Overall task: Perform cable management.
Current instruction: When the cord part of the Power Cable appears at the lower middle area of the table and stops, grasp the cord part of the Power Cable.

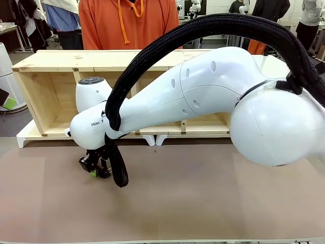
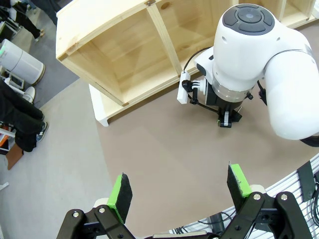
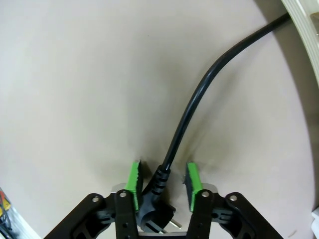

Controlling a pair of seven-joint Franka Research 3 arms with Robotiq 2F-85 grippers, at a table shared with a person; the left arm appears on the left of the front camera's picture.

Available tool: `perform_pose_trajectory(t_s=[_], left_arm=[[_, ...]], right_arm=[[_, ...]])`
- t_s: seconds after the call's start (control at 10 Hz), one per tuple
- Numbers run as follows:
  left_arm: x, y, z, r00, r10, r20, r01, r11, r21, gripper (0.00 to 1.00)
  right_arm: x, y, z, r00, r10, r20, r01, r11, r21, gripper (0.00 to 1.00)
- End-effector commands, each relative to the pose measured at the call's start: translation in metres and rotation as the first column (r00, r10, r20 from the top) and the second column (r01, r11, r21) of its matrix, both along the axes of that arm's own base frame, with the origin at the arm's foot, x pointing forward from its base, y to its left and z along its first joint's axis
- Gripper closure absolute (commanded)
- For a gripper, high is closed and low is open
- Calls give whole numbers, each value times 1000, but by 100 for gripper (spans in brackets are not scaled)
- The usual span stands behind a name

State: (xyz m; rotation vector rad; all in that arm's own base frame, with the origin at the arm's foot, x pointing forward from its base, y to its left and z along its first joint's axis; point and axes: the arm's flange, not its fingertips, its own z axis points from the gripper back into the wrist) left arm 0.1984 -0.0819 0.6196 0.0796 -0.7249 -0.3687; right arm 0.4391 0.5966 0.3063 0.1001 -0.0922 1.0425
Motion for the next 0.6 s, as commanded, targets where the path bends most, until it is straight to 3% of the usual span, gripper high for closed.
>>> perform_pose_trajectory(t_s=[0.0,0.3,0.5], left_arm=[[1,-1,1,1000,-10,6,10,1000,-8,0],[1,-1,1,1000,-10,6,10,1000,-8,0],[1,-1,1,1000,-10,6,10,1000,-8,0]], right_arm=[[0,5,-3,999,-24,25,25,999,-28,75],[0,4,-3,999,-30,22,31,999,-27,100],[0,4,-3,999,-32,21,32,999,-27,100]])
